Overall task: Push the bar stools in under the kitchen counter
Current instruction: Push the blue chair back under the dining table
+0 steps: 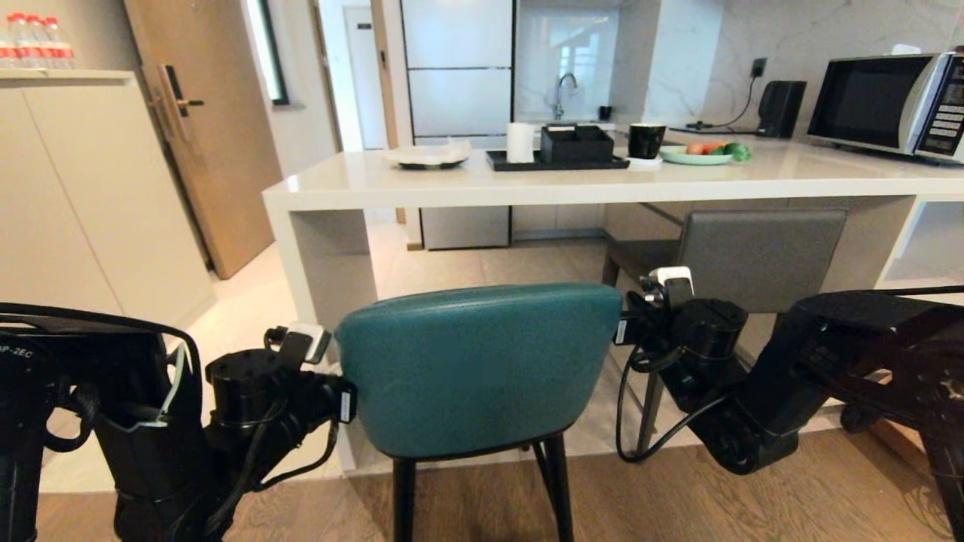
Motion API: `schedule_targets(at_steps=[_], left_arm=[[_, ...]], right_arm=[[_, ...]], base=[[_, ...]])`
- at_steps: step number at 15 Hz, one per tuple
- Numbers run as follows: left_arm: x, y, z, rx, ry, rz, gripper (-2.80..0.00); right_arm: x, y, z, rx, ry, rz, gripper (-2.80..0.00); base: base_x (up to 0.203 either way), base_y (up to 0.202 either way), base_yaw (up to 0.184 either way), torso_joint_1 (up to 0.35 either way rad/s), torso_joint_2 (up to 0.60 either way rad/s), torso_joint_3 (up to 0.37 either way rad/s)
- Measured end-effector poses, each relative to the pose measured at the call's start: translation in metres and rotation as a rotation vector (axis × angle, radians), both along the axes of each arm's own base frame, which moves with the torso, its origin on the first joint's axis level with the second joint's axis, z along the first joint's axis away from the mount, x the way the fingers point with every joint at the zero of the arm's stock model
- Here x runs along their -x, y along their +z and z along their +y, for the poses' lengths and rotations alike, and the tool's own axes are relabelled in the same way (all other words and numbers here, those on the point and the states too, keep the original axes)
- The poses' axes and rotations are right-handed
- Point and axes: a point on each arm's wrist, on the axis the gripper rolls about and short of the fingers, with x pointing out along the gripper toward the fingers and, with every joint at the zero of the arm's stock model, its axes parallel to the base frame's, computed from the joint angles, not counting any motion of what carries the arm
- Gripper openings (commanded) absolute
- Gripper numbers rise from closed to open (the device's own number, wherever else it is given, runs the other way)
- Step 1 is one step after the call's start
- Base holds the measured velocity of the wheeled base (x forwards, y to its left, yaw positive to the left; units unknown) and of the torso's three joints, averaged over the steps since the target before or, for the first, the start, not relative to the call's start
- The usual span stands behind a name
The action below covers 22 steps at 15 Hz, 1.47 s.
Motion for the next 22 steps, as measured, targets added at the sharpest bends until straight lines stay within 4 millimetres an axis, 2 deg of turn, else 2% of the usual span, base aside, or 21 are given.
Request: schedule_targets(at_steps=[4, 8, 13, 20, 22], left_arm=[[-0.025, 0.006, -0.009, -0.023, -0.01, -0.101, -2.8], [-0.043, 0.011, -0.004, -0.054, 0.01, -0.168, -2.8], [-0.038, 0.007, -0.004, 0.012, 0.025, -0.132, -2.8], [-0.035, 0.005, -0.003, 0.011, 0.029, -0.118, -2.8], [-0.034, 0.004, -0.003, 0.008, 0.029, -0.109, -2.8]], right_arm=[[0.004, -0.004, -0.006, 0.031, -0.018, -0.006, -2.8], [0.005, -0.007, -0.005, 0.04, -0.003, 0.004, -2.8], [0.003, -0.006, 0.002, 0.044, 0.008, 0.009, -2.8], [-0.001, -0.002, 0.004, 0.047, 0.006, 0.008, -2.8], [-0.001, -0.003, 0.004, 0.049, 0.007, 0.01, -2.8]], base=[[0.0, 0.0, 0.0, 0.0, 0.0, 0.0], [0.0, 0.0, 0.0, 0.0, 0.0, 0.0], [0.0, 0.0, 0.0, 0.0, 0.0, 0.0], [0.0, 0.0, 0.0, 0.0, 0.0, 0.0], [0.15, 0.0, 0.0, -0.012, 0.0, 0.009]])
